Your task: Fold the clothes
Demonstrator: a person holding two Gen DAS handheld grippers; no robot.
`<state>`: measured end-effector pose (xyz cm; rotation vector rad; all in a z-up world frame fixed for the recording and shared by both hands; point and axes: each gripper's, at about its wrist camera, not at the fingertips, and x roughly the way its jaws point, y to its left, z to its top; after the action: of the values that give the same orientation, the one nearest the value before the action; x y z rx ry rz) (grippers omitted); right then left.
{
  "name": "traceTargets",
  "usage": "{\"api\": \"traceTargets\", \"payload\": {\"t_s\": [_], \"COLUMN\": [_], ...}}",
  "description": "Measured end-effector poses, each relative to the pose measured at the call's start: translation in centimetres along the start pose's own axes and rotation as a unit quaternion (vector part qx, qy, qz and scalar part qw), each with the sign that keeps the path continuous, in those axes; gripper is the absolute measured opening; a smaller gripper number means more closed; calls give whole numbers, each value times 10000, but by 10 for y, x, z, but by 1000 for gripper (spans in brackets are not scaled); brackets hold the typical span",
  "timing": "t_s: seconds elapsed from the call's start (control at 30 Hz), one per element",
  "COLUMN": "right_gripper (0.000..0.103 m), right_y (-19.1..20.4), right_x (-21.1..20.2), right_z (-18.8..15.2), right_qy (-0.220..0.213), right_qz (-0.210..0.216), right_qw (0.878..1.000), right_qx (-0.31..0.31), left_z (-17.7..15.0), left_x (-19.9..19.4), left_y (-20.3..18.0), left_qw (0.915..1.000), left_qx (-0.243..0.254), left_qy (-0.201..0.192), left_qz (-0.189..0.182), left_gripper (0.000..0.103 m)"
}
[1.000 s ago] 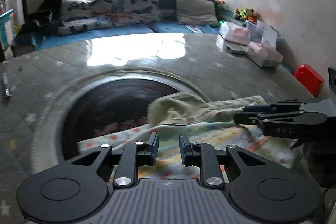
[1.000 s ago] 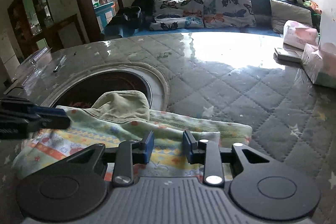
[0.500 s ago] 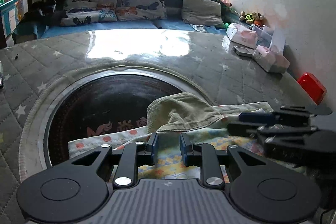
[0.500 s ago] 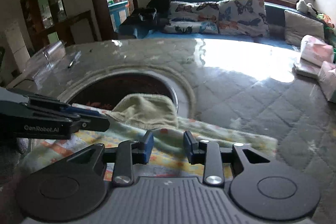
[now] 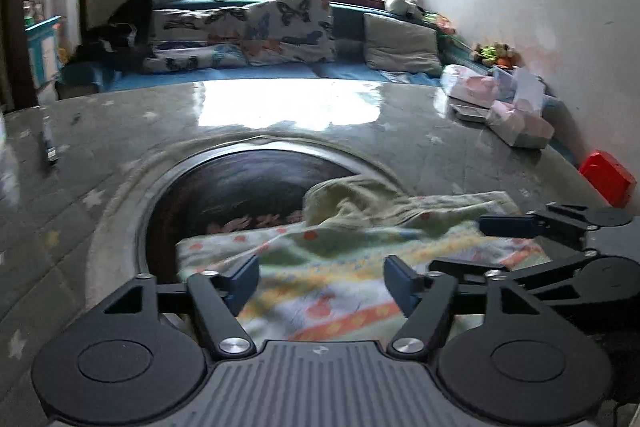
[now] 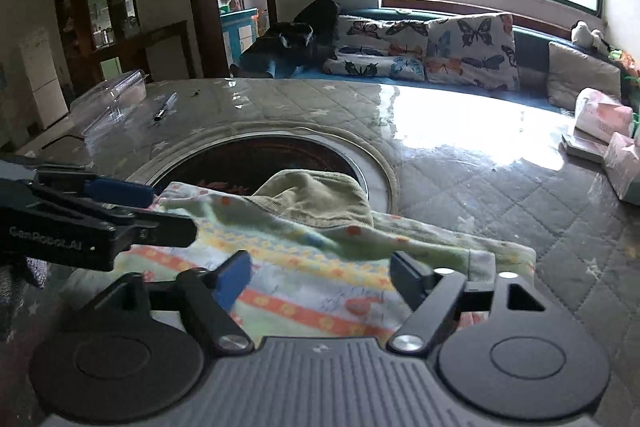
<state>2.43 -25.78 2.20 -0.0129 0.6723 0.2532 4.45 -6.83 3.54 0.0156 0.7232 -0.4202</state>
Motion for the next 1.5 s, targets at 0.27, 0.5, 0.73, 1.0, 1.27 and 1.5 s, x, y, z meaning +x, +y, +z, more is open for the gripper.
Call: {"api": "traceTargets", "payload": {"t_s": [0.27,0.5,0.73,1.0,1.27,1.5], "right_gripper": [93,99,102,103,103,103], "right_y": [16,27,29,37,38,47], "right_x": [-11,-9,-9,-14,-4,-12], "right_z": [-14,-25,-30,-27,-34,-30], "right_qy": [-107,-30,78,-88,115,-58], "right_qz": [-47,-115,-222,-77,8,61], "right_qw": [9998,9991,9982,9979,9978,9974], "right_qx": [-129,-402,-552,-633,-653,-722], "left_z": [-30,-44,-48,-55,-65,-66], "left_x": [-10,-7,-11,-27,-30,-40], "left_y": [5,7,10,18,26,31], "left_qw": [9997,9994,9994,9990,9983,9974], "left_qx": [-27,1,-30,-193,-302,-388], "left_qy": [50,99,69,-33,-29,-76], "left_qz": [253,340,351,404,505,610], "left_gripper": [77,83,89,96,100,100]}}
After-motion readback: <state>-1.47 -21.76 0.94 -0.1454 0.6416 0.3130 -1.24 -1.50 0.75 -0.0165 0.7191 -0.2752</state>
